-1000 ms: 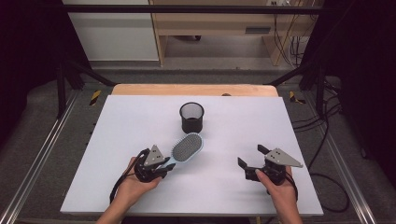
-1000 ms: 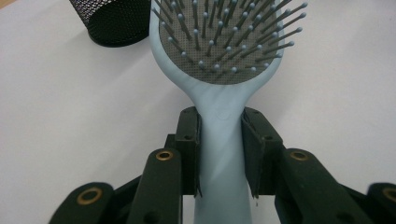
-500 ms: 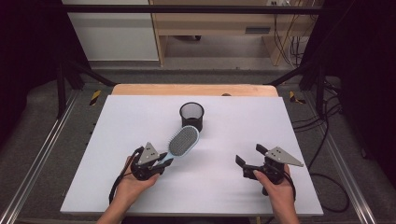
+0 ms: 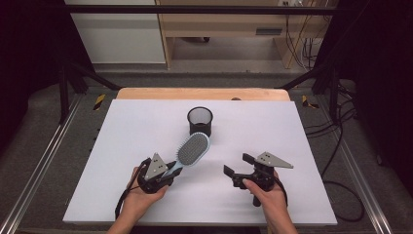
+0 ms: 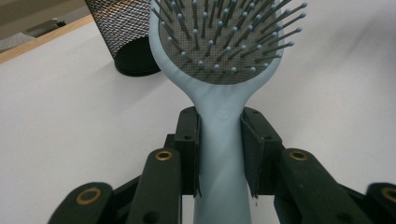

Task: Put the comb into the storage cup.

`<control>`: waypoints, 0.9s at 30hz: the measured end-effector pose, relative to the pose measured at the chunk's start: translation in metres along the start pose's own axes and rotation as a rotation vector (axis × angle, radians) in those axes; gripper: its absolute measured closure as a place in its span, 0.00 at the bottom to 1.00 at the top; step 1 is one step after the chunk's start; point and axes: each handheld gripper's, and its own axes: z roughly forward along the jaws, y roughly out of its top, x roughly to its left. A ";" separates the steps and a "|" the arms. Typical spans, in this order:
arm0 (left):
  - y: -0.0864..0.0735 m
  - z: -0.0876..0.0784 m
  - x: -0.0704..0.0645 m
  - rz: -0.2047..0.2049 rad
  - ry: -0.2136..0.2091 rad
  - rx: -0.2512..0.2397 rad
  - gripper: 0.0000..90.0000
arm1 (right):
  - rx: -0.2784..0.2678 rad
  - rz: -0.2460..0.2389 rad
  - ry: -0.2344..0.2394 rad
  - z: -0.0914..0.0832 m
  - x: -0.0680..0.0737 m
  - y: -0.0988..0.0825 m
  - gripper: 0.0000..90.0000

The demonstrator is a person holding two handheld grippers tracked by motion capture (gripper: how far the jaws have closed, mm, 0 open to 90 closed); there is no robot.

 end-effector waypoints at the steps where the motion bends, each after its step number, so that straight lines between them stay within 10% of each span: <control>1: 0.000 0.000 -0.001 -0.001 -0.005 -0.001 0.77 | 0.004 0.019 0.017 0.003 0.002 0.000 0.05; 27: -0.002 -0.006 0.004 -0.074 0.029 -0.080 0.77 | -0.031 0.108 0.175 0.055 0.045 0.015 0.04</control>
